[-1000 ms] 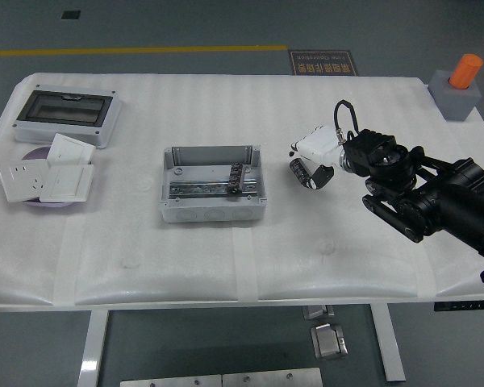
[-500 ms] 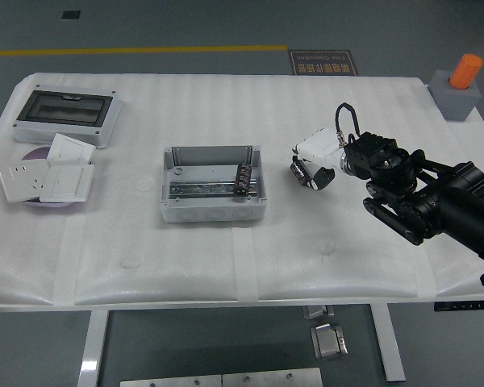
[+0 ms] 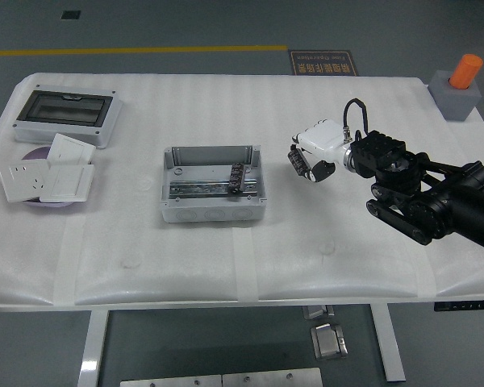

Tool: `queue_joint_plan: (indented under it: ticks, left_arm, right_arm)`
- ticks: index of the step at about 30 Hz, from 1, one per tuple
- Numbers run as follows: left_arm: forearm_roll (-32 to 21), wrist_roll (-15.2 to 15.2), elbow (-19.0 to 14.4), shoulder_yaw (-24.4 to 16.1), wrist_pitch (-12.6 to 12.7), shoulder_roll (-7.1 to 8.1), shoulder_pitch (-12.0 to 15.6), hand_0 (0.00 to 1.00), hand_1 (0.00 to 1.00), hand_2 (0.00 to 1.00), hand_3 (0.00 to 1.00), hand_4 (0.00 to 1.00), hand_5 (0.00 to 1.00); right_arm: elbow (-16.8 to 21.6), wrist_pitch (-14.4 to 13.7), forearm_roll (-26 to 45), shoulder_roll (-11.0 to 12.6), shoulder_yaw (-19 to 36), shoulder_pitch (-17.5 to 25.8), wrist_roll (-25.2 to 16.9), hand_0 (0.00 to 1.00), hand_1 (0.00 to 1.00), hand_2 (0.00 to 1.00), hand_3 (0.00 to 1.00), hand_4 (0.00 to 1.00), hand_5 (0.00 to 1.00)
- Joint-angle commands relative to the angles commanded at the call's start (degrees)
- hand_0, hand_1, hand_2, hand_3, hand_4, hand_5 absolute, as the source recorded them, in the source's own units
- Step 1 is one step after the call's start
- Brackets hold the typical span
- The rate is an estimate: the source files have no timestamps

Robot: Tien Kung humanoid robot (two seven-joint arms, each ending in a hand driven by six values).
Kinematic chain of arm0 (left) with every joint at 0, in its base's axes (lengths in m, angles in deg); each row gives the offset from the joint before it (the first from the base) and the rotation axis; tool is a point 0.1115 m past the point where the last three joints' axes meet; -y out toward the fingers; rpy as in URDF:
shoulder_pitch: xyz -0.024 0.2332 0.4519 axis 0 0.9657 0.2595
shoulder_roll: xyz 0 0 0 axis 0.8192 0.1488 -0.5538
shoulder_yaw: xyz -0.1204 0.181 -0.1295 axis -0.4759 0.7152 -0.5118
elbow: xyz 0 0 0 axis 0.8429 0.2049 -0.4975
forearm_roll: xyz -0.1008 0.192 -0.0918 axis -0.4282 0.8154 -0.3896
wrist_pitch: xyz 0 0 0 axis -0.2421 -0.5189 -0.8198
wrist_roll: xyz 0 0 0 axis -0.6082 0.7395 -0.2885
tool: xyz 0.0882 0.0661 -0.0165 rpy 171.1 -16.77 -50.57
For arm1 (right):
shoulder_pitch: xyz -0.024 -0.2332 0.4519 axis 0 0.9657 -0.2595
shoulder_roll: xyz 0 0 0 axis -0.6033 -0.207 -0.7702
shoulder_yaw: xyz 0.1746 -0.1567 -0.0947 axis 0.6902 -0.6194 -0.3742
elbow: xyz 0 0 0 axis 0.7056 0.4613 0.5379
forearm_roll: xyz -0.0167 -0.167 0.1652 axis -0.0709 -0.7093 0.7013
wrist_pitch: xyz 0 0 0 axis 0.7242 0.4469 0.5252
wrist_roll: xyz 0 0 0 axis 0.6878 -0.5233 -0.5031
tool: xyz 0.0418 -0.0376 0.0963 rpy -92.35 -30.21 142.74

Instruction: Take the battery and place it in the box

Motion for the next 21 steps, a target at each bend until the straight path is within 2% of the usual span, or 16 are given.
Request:
queue_joint_plan:
  ticks: [2, 5, 10, 14, 15, 20, 21]
  left_arm:
    - [0.0, -0.1, 0.0, -0.1, 0.0, 0.01, 0.2, 0.463, 0.584, 0.376, 0.482, 0.448, 0.314]
    - [1.0, -0.5, 0.0, -1.5, -0.1, 0.00, 0.5, 0.464, 0.583, 0.377, 0.481, 0.451, 0.315]
    - [1.7, -0.9, 0.0, -2.6, -0.1, 0.09, 1.0, 0.463, 0.583, 0.377, 0.482, 0.452, 0.314]
    - [1.1, -0.8, 0.0, -2.1, -0.1, 0.21, 1.1, 0.463, 0.583, 0.377, 0.482, 0.452, 0.314]
    - [0.9, -0.8, 0.0, -2.0, -0.1, 0.25, 1.1, 0.463, 0.583, 0.378, 0.482, 0.451, 0.314]
    - [0.9, -1.0, 0.0, -2.2, -0.1, 0.33, 1.3, 0.463, 0.583, 0.378, 0.482, 0.451, 0.314]
    - [1.2, -1.0, 0.0, -2.5, -0.1, 0.33, 1.3, 0.463, 0.584, 0.378, 0.483, 0.451, 0.314]
  right_arm:
    - [2.2, -2.6, 2.4, 0.7, 0.9, 0.3, 0.9, 0.814, 0.646, 0.589, 0.642, 0.450, 0.172]
    - [5.9, -5.7, 4.2, 0.7, 5.1, 2.2, 1.9, 0.815, 0.645, 0.586, 0.641, 0.453, 0.180]
    - [11.9, -8.1, 8.2, -1.2, 13.1, 7.2, 1.8, 0.813, 0.644, 0.584, 0.643, 0.465, 0.189]
    - [15.1, -8.8, 12.7, -2.9, 18.5, 10.6, 0.5, 0.813, 0.644, 0.584, 0.643, 0.465, 0.189]
    - [15.5, -8.8, 14.2, -3.3, 19.9, 11.4, -0.1, 0.816, 0.643, 0.592, 0.644, 0.531, 0.227]
    - [16.3, -7.8, 21.0, -4.2, 24.2, 13.4, -2.1, 0.816, 0.643, 0.592, 0.644, 0.531, 0.227]
    - [16.3, -7.6, 22.0, -4.2, 24.3, 13.5, -2.3, 0.819, 0.656, 0.642, 0.651, 0.691, 0.328]
